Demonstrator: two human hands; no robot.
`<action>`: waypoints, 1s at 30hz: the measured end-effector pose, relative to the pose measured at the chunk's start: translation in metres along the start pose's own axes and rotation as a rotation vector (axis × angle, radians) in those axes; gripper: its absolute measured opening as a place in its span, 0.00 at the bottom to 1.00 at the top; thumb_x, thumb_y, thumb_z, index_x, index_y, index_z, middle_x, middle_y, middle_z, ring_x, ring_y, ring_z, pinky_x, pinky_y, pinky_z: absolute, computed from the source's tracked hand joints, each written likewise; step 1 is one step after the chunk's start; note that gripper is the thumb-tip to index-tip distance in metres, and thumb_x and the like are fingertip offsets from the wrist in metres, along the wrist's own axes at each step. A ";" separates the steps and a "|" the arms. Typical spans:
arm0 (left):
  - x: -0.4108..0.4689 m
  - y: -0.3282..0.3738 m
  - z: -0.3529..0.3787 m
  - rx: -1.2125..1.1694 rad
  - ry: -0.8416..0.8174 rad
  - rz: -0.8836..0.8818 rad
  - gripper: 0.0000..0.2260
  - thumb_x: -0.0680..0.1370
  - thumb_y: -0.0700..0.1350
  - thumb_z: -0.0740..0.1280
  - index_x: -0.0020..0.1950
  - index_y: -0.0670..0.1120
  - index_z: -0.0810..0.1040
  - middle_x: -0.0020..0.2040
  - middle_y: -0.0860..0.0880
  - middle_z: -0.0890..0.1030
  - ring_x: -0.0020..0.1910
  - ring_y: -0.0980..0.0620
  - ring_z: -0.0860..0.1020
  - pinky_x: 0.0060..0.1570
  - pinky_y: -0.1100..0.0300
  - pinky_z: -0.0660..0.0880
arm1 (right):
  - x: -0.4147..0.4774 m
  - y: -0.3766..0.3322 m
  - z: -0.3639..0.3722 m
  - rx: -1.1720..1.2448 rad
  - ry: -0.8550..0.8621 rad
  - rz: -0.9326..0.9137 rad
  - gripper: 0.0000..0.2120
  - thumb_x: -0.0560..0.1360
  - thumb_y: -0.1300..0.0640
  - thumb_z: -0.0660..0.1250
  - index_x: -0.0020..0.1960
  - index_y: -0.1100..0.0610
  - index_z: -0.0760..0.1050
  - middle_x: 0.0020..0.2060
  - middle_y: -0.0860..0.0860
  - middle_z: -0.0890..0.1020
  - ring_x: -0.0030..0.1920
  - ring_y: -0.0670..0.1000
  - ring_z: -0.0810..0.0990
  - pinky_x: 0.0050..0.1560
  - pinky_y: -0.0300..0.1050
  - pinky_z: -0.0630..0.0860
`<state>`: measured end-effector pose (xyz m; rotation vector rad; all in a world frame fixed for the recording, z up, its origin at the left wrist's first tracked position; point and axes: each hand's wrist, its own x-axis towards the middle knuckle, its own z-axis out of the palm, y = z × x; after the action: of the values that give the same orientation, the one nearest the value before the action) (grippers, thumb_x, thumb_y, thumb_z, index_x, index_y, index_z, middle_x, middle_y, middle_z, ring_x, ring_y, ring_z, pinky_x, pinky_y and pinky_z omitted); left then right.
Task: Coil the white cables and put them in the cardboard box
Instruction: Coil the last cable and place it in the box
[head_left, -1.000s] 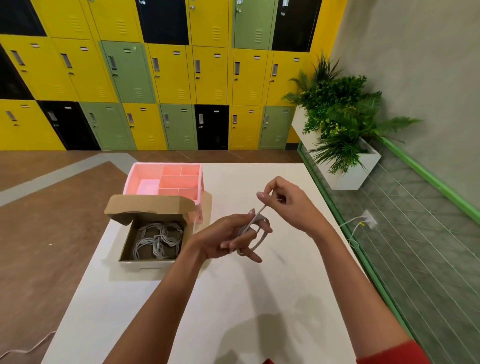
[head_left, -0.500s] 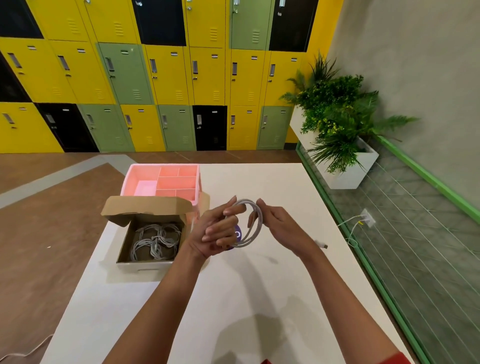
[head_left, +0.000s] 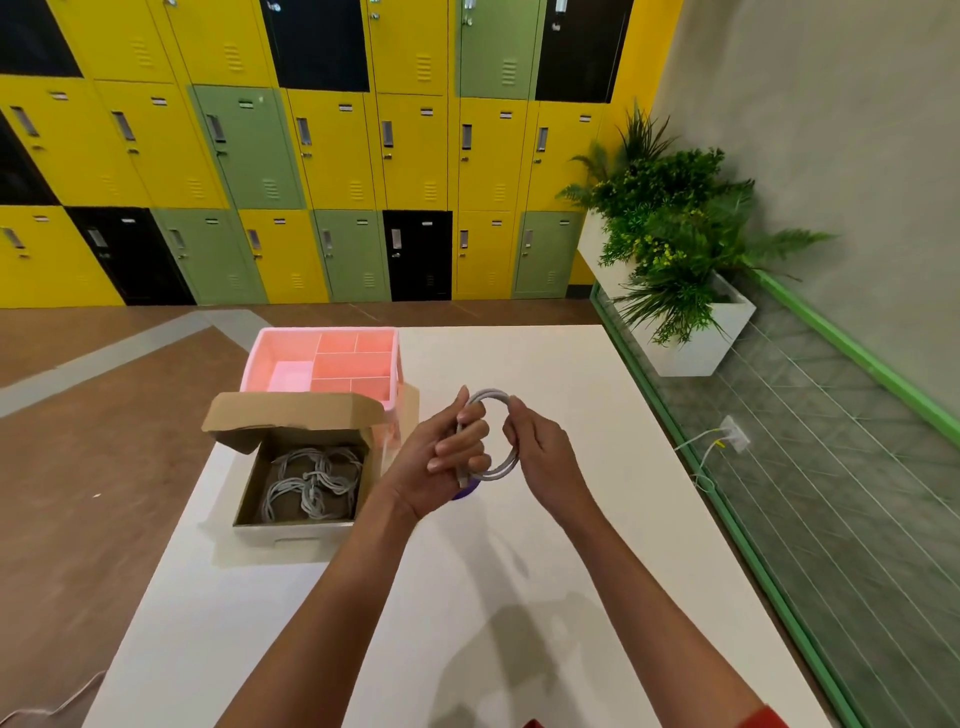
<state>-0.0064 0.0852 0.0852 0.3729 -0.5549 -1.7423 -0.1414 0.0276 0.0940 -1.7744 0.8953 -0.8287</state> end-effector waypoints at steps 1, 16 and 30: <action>0.002 -0.002 0.002 0.057 0.095 0.042 0.18 0.83 0.52 0.50 0.38 0.46 0.68 0.21 0.54 0.64 0.16 0.59 0.62 0.33 0.65 0.73 | 0.001 0.000 0.001 -0.014 0.048 0.003 0.22 0.83 0.50 0.52 0.31 0.52 0.62 0.23 0.43 0.66 0.26 0.42 0.65 0.29 0.32 0.62; 0.022 -0.026 0.018 0.506 0.635 0.416 0.15 0.84 0.49 0.54 0.40 0.44 0.69 0.25 0.55 0.61 0.23 0.57 0.61 0.31 0.64 0.70 | 0.010 0.006 0.002 -0.037 0.159 0.047 0.21 0.83 0.48 0.51 0.35 0.56 0.67 0.29 0.46 0.71 0.29 0.42 0.67 0.31 0.35 0.63; -0.001 -0.005 0.009 0.592 0.411 0.166 0.14 0.83 0.48 0.54 0.39 0.46 0.67 0.28 0.53 0.58 0.24 0.57 0.55 0.22 0.67 0.58 | 0.035 0.010 -0.059 -0.028 -0.088 -0.021 0.13 0.82 0.55 0.58 0.46 0.53 0.79 0.46 0.51 0.77 0.39 0.38 0.71 0.42 0.31 0.65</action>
<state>-0.0148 0.0885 0.0899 1.0433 -0.7668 -1.2653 -0.1748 -0.0310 0.1089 -1.8336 0.8353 -0.7488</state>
